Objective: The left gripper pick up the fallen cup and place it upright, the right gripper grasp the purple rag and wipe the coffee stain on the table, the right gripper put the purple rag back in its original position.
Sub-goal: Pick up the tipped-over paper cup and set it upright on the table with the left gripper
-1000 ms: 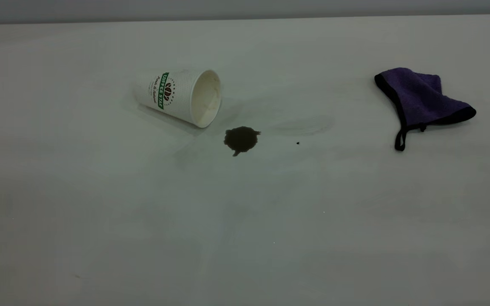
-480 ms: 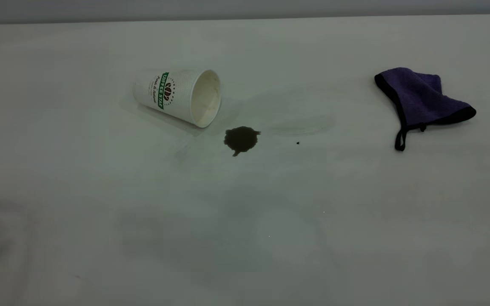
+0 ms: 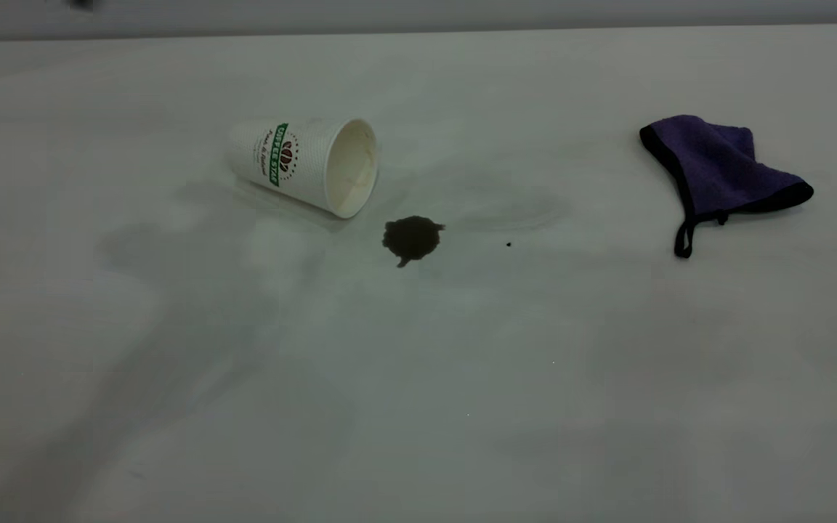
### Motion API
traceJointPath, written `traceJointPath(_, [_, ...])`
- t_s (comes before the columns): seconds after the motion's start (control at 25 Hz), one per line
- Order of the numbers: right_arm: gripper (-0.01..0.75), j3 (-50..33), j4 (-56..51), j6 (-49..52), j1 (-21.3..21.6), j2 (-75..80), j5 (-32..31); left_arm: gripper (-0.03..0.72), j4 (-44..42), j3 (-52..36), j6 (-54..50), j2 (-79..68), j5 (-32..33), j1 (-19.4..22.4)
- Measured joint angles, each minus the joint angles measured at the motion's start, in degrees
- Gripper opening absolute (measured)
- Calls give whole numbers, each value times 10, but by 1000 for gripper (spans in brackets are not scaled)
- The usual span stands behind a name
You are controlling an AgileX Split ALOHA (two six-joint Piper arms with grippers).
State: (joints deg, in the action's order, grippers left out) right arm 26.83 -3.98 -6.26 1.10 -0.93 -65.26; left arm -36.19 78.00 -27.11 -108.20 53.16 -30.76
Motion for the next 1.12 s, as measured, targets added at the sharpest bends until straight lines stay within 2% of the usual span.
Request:
traceJointPath(0.24, [588,0,0,0,0,0,0,708,-7,149,7,-163,17,-67])
traceJointPath(0.4, [588,0,0,0,0,0,0,708,-21,204,8,-236,15,-94])
traceJointPath(0.84, [588,0,0,0,0,0,0,694,-137,223,-56,-338,-16,-101])
traceJointPath(1.12, [588,0,0,0,0,0,0,680,-149,224,-68,-350,-56,-101])
